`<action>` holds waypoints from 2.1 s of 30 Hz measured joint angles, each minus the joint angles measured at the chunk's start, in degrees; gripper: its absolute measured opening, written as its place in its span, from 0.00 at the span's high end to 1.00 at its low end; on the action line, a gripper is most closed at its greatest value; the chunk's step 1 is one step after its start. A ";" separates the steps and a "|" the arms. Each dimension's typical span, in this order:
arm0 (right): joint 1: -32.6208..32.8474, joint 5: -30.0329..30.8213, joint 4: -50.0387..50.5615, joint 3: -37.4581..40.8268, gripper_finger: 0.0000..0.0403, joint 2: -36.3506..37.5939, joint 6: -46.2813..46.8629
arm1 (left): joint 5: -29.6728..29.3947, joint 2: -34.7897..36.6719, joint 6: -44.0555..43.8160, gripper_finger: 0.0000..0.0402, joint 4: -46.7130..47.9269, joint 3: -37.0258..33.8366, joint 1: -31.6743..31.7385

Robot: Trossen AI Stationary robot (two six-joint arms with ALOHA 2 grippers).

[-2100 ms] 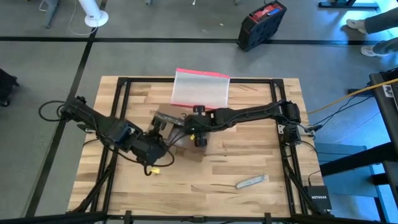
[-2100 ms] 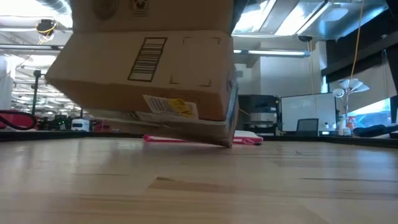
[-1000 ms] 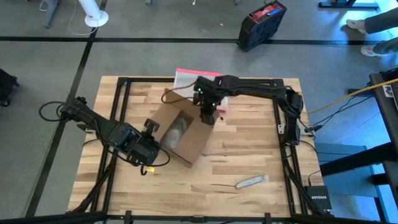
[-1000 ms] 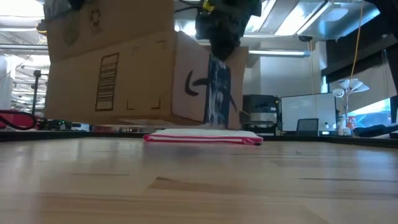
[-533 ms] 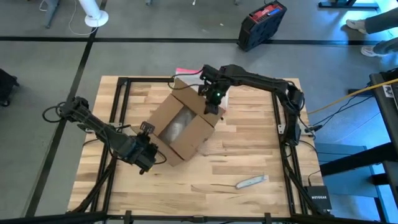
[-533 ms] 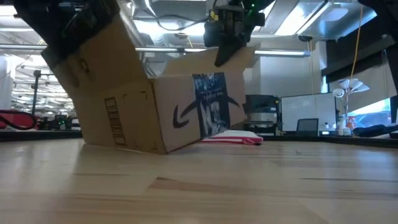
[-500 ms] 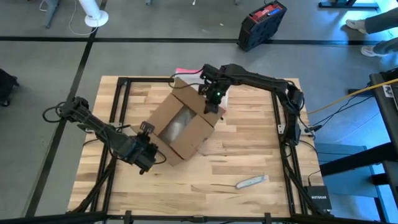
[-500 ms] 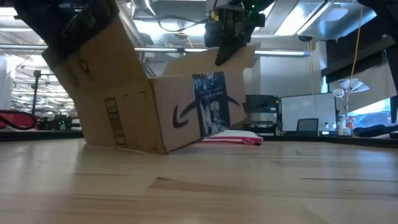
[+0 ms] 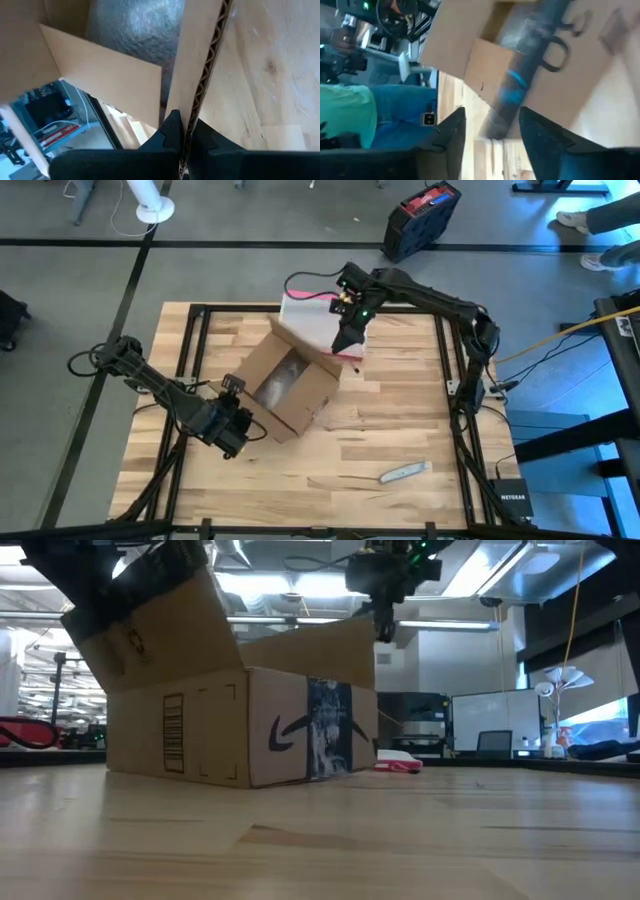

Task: Unpack boxes
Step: Open the cardboard box using the gray cutter

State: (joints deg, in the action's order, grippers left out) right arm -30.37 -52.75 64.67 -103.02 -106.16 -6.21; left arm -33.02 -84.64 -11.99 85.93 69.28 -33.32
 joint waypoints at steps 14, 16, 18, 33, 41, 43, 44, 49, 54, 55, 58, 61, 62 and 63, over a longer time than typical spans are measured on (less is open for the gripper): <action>15.64 -3.31 -34.05 -0.17 0.49 3.61 9.81 | -0.41 2.38 3.93 1.00 -0.83 0.02 0.09; 17.04 -4.61 -37.01 -0.15 0.49 0.84 12.29 | -0.43 2.88 4.53 1.00 -1.11 0.02 0.09; 17.47 -5.86 -37.41 -0.04 0.49 -2.24 13.66 | -0.44 3.31 4.62 1.00 -1.02 0.02 0.09; 20.60 14.43 -27.32 0.00 0.49 -11.09 -6.40 | -1.19 3.72 9.52 1.00 -1.51 0.00 0.42; 16.40 29.64 -9.02 0.00 0.49 -11.11 -15.35 | -2.40 3.76 8.04 1.00 -0.78 2.34 0.37; 15.31 29.65 -7.11 0.00 0.49 -11.11 -15.46 | -3.07 3.76 6.46 1.00 -0.67 3.36 0.37; 14.86 29.68 -5.95 0.00 0.49 -11.11 -15.37 | -3.24 3.76 5.46 1.00 -0.62 3.73 0.38; 14.09 29.76 -1.41 0.00 0.49 -11.11 -15.26 | 1.03 3.78 -6.83 0.97 1.52 4.09 0.37; 14.38 29.63 -1.55 0.00 0.49 -11.11 -13.91 | 10.14 3.80 -17.51 0.89 2.49 4.11 -0.07; 14.36 29.71 -1.70 0.00 0.49 -11.11 -13.65 | 12.07 3.80 -18.43 0.88 2.19 4.11 -0.33; 14.27 31.05 -2.57 0.00 0.49 -11.11 -13.15 | 17.82 3.80 -20.24 0.86 0.76 4.15 -1.32; 14.31 31.14 -2.53 -0.01 0.49 -11.11 -12.21 | 21.56 3.80 -21.66 0.84 -0.24 4.18 -2.43; 14.29 31.14 -2.56 -0.02 0.49 -11.11 -12.08 | 22.41 3.80 -22.13 0.84 -0.51 4.27 -2.77; 14.29 31.14 -2.58 -0.02 0.49 -11.11 -11.99 | 22.98 3.80 -22.53 0.83 -0.57 4.43 -3.04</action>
State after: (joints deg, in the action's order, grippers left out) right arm -16.08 -21.61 62.08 -103.04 -117.27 -18.20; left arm -10.03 -80.84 -34.52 85.36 73.71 -36.36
